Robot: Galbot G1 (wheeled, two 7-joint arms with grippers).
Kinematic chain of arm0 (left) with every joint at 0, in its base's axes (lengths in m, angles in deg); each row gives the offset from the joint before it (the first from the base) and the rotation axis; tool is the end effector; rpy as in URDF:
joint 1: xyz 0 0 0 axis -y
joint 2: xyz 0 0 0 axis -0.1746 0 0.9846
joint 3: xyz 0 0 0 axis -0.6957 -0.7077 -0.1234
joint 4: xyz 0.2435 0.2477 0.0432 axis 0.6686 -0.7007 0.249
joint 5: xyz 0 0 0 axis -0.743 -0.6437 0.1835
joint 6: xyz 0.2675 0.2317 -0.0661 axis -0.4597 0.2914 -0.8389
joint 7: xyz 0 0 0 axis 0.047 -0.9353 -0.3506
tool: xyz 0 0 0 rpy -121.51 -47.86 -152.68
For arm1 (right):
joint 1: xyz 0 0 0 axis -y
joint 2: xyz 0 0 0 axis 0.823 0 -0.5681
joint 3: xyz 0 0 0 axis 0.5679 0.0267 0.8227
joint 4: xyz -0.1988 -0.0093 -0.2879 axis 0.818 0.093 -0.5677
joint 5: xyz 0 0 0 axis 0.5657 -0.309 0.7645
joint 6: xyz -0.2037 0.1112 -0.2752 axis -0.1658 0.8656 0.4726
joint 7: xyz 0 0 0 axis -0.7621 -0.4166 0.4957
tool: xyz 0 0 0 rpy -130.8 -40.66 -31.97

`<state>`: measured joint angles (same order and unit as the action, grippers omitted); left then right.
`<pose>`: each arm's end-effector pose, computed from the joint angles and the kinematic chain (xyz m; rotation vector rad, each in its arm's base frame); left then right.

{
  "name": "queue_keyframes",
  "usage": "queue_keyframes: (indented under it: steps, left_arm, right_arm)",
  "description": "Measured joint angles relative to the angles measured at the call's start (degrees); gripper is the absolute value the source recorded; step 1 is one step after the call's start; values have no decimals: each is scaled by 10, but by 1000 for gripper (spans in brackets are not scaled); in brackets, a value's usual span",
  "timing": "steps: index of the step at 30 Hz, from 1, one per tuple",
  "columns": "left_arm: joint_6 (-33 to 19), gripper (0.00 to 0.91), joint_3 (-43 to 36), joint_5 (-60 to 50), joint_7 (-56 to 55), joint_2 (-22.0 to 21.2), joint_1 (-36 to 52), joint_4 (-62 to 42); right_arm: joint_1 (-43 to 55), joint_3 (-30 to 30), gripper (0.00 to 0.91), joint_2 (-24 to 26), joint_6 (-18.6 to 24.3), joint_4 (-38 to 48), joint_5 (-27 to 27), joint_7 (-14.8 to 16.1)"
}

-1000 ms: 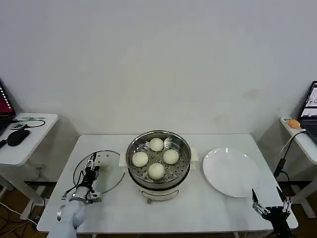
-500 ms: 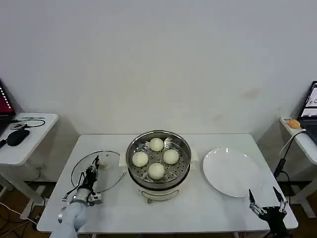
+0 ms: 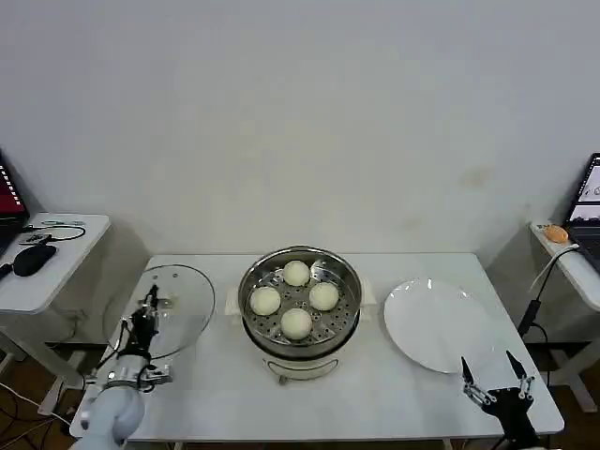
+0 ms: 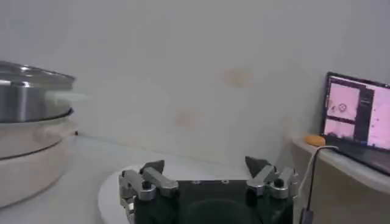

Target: Take steamed baozi put them in steamer then cover it.

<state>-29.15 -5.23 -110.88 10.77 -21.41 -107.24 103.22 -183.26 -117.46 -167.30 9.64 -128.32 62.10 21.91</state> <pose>0.3125 0.1653 -0.3862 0.1748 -2.1840 -2.2422 0.1233 -0.1714 -0.3558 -0.0131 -3.0684 0.3437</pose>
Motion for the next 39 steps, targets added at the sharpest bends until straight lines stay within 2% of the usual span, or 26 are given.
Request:
queue_keyframes:
  steps: [11, 21, 29, 39]
  left_arm:
    - [93, 0, 14, 77, 55, 66, -36, 153]
    - [204, 0, -62, 119, 112, 86, -19, 251]
    - [275, 0, -151, 78, 175, 60, 23, 274]
    - [314, 0, -257, -21, 249, -9, 81, 273]
  right_arm:
    - [14, 14, 907, 7, 1, 14, 12, 5]
    - [27, 23, 907, -8, 0, 24, 42, 3]
    - [38, 39, 907, -19, 0, 32, 67, 4]
    - [41, 58, 907, -38, 2, 44, 100, 4]
